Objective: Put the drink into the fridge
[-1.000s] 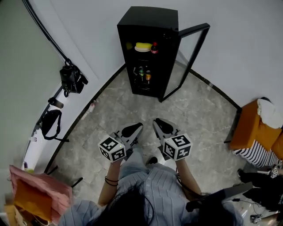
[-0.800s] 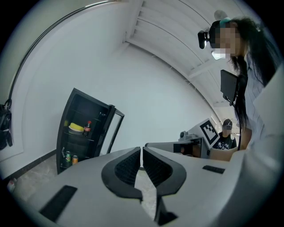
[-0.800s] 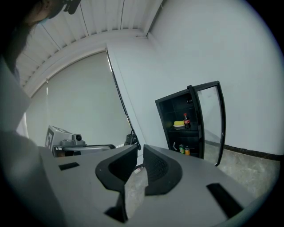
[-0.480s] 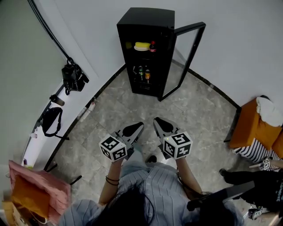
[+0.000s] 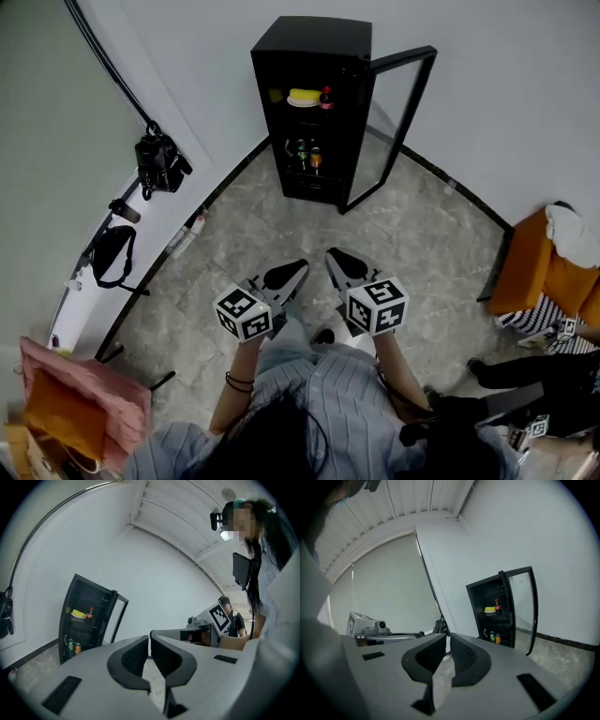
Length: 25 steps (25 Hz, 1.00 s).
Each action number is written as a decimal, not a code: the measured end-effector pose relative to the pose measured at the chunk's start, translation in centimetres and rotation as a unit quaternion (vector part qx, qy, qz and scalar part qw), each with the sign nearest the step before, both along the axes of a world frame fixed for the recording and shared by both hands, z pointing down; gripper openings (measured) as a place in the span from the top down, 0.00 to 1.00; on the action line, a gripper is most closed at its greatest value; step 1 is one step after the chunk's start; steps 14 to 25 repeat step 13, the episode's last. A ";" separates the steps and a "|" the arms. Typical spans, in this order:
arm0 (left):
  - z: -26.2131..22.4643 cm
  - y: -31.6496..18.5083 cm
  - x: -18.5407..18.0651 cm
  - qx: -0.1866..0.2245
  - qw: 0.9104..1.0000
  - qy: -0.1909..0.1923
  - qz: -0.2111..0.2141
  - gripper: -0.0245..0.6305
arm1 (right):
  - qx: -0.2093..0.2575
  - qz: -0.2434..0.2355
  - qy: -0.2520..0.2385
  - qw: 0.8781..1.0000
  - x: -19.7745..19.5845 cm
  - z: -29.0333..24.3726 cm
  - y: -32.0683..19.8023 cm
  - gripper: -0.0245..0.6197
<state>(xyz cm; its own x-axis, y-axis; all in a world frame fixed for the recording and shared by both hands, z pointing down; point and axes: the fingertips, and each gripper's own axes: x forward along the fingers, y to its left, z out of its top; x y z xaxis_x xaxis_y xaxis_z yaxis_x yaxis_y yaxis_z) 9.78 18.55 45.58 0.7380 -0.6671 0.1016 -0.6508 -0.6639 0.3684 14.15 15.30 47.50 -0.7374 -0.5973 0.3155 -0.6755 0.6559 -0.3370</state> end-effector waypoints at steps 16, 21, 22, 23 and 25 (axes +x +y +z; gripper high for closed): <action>0.1 -1.0 -1.5 0.000 1.000 0.003 -0.012 0.95 | -0.009 -0.008 0.008 1.000 -1.0 0.7 -0.9 0.90; 0.1 -1.0 -1.5 0.000 1.000 0.003 -0.012 0.95 | -0.009 -0.008 0.008 1.000 -1.0 0.7 -0.9 0.90; 0.1 -1.0 -1.5 0.000 1.000 0.003 -0.012 0.95 | -0.009 -0.008 0.008 1.000 -1.0 0.7 -0.9 0.90; 0.1 -1.0 -1.5 0.000 1.000 0.003 -0.012 0.95 | -0.009 -0.008 0.008 1.000 -1.0 0.7 -0.9 0.90; 0.1 -1.0 -1.5 0.000 1.000 0.003 -0.012 0.95 | -0.009 -0.008 0.008 1.000 -1.0 0.7 -0.9 0.90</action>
